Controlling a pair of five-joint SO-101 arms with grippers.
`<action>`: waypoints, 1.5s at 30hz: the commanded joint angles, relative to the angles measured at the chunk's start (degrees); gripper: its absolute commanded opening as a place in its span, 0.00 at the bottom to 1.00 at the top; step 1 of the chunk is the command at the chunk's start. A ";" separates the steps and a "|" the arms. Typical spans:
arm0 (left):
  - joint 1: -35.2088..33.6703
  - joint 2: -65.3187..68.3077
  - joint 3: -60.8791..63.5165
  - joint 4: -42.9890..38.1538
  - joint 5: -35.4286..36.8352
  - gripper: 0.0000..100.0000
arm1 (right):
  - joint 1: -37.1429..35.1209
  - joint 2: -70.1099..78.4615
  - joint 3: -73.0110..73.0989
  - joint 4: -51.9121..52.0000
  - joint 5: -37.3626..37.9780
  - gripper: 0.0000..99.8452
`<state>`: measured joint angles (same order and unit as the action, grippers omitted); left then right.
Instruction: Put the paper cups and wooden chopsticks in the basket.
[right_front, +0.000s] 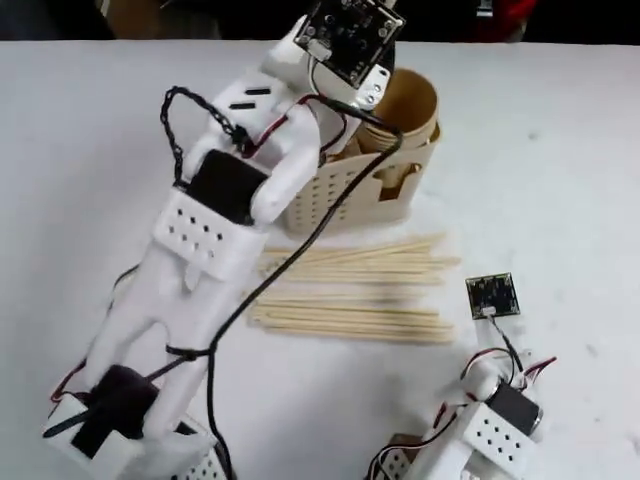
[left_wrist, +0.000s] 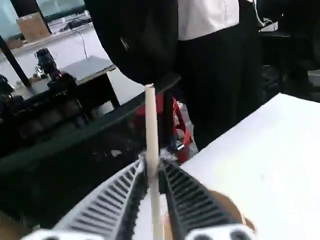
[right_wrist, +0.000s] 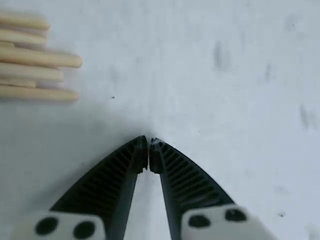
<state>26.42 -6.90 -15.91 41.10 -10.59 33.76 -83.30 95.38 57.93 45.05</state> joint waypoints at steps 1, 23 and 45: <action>-0.84 0.22 -1.67 -0.97 0.79 0.08 | 1.10 -0.31 -0.18 -0.92 0.70 0.02; -30.64 0.40 -5.63 46.86 -11.52 0.08 | 1.10 -0.31 -0.18 -0.92 0.70 0.02; -35.91 10.24 32.79 23.82 -41.85 0.18 | 1.10 -0.31 -0.18 -0.92 0.70 0.02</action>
<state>-9.10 -2.59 21.36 66.15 -51.74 33.76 -83.30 95.38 57.93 45.05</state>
